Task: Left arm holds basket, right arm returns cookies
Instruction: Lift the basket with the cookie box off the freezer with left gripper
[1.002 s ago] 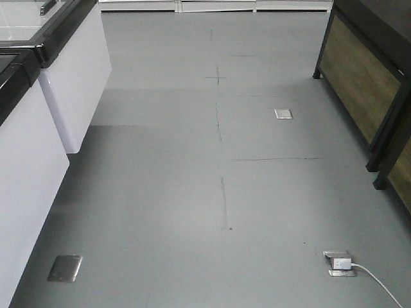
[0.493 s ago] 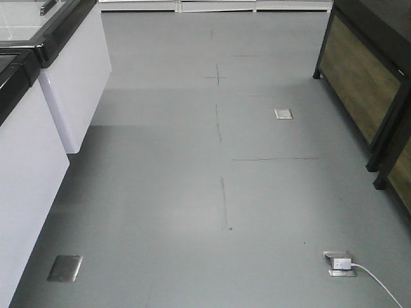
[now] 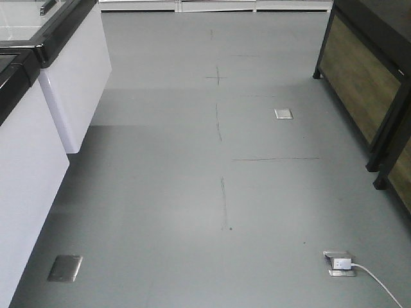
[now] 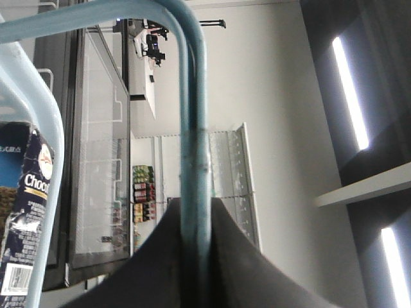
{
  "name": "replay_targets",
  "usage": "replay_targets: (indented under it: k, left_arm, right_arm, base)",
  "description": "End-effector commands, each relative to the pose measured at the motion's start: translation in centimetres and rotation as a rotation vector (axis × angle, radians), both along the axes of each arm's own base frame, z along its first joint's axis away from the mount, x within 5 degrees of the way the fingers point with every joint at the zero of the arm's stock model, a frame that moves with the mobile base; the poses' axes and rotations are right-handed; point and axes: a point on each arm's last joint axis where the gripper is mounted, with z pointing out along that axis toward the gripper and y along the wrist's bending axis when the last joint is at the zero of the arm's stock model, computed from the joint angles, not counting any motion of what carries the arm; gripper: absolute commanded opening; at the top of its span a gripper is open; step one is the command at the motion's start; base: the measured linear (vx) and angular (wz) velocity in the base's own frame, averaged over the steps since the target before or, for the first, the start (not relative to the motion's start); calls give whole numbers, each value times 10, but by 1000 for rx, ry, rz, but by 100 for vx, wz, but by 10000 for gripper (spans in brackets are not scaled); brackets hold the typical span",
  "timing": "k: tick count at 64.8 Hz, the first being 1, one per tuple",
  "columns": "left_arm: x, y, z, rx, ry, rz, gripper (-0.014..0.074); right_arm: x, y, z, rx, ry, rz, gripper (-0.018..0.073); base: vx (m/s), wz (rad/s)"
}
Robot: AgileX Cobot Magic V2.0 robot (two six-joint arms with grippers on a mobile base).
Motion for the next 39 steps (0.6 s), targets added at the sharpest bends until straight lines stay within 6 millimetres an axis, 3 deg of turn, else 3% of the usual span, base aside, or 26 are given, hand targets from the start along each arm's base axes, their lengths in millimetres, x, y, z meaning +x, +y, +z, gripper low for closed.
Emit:
replay_targets:
  k: [1,19,39]
  left_arm:
    - [-2,-19,43,121,-247,-58,-4]
    - [13,-43,50,109,-356,-183,-4]
    - [37,-86,50,73,-360,-441,-4]
  right_arm:
    - [0,0,1,-18,-62,-5,-6]
    - [0,0,1,-18,-62,-5,-6]
    - [0,0,1,-18,-62,-5,-6]
  base:
    - [0,0]
    - [0,0]
    - [0,0]
